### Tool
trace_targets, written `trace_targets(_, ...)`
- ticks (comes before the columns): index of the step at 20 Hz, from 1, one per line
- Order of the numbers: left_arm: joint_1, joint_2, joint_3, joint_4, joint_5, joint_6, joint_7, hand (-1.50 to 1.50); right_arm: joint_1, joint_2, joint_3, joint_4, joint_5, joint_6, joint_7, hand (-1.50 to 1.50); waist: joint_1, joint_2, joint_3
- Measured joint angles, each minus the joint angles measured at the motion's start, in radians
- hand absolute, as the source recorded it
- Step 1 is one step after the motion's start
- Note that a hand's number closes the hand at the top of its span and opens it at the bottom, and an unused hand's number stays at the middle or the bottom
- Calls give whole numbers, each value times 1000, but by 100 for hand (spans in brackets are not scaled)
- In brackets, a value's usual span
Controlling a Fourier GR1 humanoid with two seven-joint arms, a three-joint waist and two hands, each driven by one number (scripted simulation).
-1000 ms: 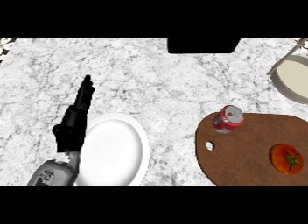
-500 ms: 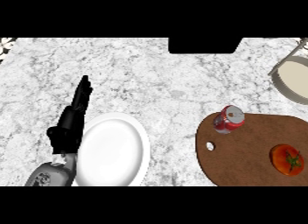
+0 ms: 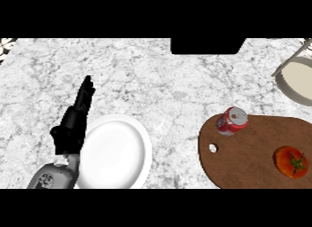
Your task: Pick the tomato from the cutting board and place it in the tiered basket
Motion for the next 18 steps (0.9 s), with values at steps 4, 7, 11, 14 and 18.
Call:
trace_targets(4,12,-8,11,-11,-8,-8,-4,0,9,19,28,11,24,-25,-24,-150,-1,0,0)
trace_targets(7,29,-7,26,-7,-2,-30,-21,0,8,33,44,-5,36,-14,-15,-150,-2,0,0)
trace_targets(11,33,-22,29,-15,-15,-33,-16,0,7,45,69,-1,56,-14,-14,-150,-2,-1,0)
trace_targets(14,18,-28,40,-3,-22,-43,-13,0,-17,59,97,-4,76,5,12,-150,-2,0,0)
trace_targets(18,5,-39,59,11,-27,-51,-15,0,-32,74,122,16,110,2,18,-150,-2,0,0)
